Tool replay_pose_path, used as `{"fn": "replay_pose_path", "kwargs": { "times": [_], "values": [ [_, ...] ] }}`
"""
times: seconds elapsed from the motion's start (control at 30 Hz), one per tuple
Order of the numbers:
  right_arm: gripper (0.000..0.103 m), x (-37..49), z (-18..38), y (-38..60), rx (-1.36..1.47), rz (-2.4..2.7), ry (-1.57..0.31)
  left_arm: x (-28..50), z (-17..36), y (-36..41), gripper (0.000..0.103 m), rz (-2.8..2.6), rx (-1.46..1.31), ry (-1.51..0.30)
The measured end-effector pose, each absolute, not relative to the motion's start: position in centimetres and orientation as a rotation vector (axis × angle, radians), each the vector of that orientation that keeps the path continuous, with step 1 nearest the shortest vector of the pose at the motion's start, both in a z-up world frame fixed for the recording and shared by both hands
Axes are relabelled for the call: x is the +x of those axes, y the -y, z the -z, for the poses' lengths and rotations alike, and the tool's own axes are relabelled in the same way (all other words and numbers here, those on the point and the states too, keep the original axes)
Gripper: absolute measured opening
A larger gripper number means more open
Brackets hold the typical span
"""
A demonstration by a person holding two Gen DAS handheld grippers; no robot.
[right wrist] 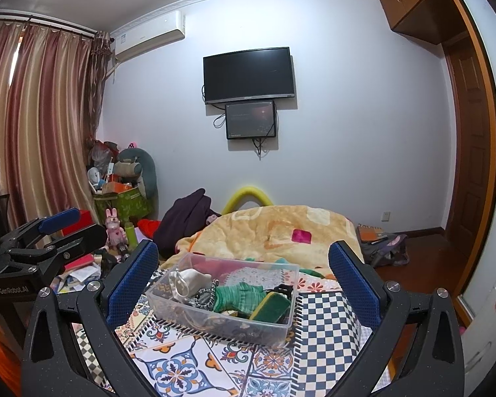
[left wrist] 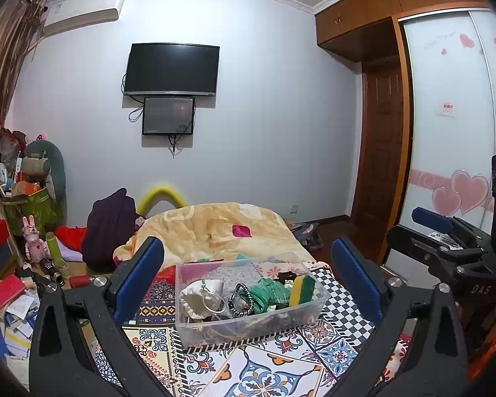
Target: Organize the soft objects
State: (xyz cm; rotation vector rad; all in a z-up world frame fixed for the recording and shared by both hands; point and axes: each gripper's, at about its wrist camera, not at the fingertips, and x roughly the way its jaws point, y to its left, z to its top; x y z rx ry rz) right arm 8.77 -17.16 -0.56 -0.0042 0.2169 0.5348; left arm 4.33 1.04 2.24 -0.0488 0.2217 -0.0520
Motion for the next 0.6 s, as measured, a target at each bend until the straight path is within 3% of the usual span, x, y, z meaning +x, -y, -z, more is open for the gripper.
{"fn": "replay_pose_path", "kwargs": {
  "times": [0.6],
  "values": [
    [0.103, 8.44, 0.13, 17.27, -0.006, -0.533, -0.218, 4.29, -2.30, -1.15, 0.103, 0.048, -0.048, -0.222]
  ]
}}
